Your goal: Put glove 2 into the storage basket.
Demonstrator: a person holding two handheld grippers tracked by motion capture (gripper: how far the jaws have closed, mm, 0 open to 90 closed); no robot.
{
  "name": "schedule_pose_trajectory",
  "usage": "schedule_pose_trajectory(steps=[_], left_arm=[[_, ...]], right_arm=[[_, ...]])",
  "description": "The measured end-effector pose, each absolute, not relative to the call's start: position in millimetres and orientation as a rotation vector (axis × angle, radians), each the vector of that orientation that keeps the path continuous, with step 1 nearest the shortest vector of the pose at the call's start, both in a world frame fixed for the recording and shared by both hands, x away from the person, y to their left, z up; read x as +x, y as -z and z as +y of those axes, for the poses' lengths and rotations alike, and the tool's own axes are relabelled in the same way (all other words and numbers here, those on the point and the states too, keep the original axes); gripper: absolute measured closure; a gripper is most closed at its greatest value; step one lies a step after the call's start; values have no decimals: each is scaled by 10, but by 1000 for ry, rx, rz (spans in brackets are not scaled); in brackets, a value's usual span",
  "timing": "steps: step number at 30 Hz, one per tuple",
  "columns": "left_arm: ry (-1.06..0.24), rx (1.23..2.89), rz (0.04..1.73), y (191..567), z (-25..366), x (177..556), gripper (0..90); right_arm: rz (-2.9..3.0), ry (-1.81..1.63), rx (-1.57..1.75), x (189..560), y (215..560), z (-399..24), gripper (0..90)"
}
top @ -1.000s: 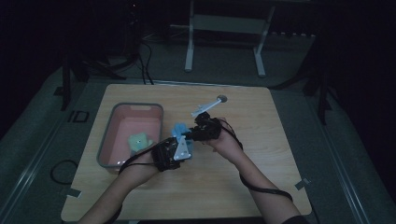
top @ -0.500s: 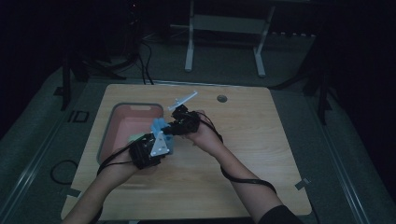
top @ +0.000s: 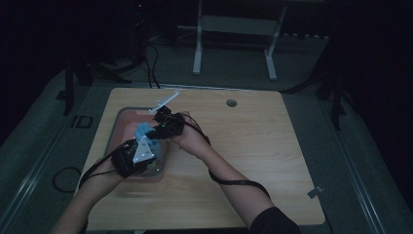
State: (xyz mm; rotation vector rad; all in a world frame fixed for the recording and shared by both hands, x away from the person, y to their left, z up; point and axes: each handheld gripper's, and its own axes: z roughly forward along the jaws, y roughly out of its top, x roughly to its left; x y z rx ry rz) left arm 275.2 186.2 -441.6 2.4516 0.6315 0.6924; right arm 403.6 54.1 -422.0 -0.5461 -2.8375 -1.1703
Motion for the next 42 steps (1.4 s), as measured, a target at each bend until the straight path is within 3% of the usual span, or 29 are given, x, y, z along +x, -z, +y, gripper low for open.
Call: schedule_pose_trajectory(steps=[26,31,34,38,42], left_arm=[[-596,2537,750,4928,1920,3084,734],[-592,2546,756,4959,1901,3101,712],[-596,2531,773,4958,1905,3099,675],[-568,2506,789,4925,1925,3097,553],[-560,2483,812,4857,1922,3066,376]], right_arm=[[-2868,983,-691,4331,4841,785,748],[-2879,969,-695,4340,4866,770,604],[-2879,1002,-692,4337,4824,728,511],[-2868,1053,-676,4321,4737,642,461],[-2863,1072,-653,4278,4659,555,405]])
